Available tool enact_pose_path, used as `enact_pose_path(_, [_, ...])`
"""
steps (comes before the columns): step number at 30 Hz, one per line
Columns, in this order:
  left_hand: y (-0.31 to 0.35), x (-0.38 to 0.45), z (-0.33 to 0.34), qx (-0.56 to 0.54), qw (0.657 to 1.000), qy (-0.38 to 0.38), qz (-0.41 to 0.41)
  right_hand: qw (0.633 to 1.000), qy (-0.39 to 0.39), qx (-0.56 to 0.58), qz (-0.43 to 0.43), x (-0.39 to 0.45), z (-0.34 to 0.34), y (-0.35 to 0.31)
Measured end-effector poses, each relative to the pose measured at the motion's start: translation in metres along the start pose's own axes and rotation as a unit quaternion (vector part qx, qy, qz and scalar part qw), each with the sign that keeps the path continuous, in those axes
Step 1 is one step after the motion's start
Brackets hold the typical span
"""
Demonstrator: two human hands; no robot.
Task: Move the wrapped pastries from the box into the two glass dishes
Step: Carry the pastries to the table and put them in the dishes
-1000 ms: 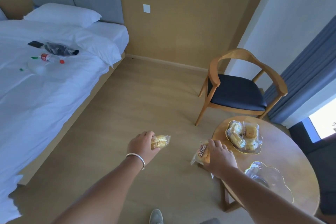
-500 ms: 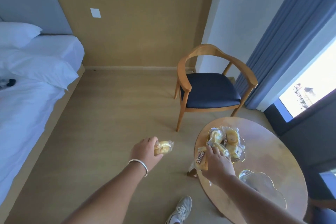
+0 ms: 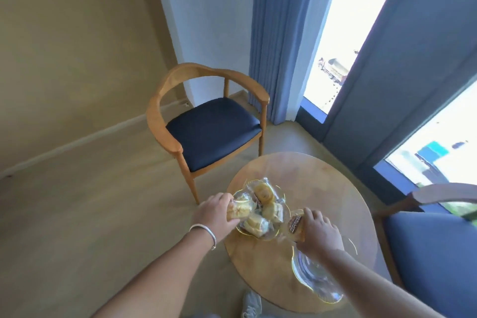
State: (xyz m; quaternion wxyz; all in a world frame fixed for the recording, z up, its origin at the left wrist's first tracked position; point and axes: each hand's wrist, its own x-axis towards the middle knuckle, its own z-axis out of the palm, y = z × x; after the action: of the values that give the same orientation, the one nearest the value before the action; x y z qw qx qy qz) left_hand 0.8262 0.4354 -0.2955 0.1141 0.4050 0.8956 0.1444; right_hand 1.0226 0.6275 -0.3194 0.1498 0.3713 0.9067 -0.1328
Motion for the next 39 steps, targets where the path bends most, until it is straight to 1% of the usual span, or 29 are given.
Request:
enact_pose_path(4, [0.048, 0.042, 0.024, 0.018, 0.994, -0.062, 0.091, 0.994, 0.001, 0.047, 0.098, -0.012, 0.002, 0.053])
enact_pose_path(8, [0.096, 0.068, 0.056, 0.042, 0.973, -0.133, 0.185, 0.977, -0.008, 0.079, 0.197, -0.042, 0.012, 0.094])
enact_pose_path(10, [0.118, 0.077, 0.069, 0.052, 0.958, -0.159, 0.234, 0.966, -0.019, 0.099, 0.237, -0.060, 0.018, 0.107])
enact_pose_path(14, [0.149, 0.084, 0.092, 0.053, 0.934, -0.193, 0.296, 0.944, -0.017, 0.121, 0.307, -0.088, 0.031, 0.122])
enact_pose_path(16, [0.158, 0.086, 0.101, 0.073, 0.922, -0.200, 0.324, 0.938, -0.025, 0.126, 0.323, -0.093, 0.035, 0.124])
enact_pose_path(21, [0.170, 0.088, 0.121, 0.140, 0.889, -0.229, 0.372, 0.930, -0.061, 0.150, 0.329, -0.089, 0.050, 0.128])
enact_pose_path(26, [0.168, 0.083, 0.143, 0.185, 0.871, -0.252, 0.380, 0.936, -0.120, 0.156, 0.291, -0.068, 0.069, 0.125])
enact_pose_path(28, [0.165, 0.081, 0.155, 0.188, 0.861, -0.266, 0.392, 0.941, -0.140, 0.149, 0.269, -0.058, 0.079, 0.123])
enact_pose_path(32, [0.161, 0.076, 0.177, 0.172, 0.851, -0.284, 0.408, 0.949, -0.173, 0.136, 0.228, -0.039, 0.100, 0.121])
enact_pose_path(36, [0.168, 0.072, 0.194, 0.167, 0.839, -0.284, 0.434, 0.950, -0.195, 0.137, 0.203, -0.022, 0.117, 0.122])
enact_pose_path(39, [0.169, 0.067, 0.209, 0.172, 0.823, -0.277, 0.464, 0.951, -0.205, 0.132, 0.192, -0.014, 0.128, 0.123])
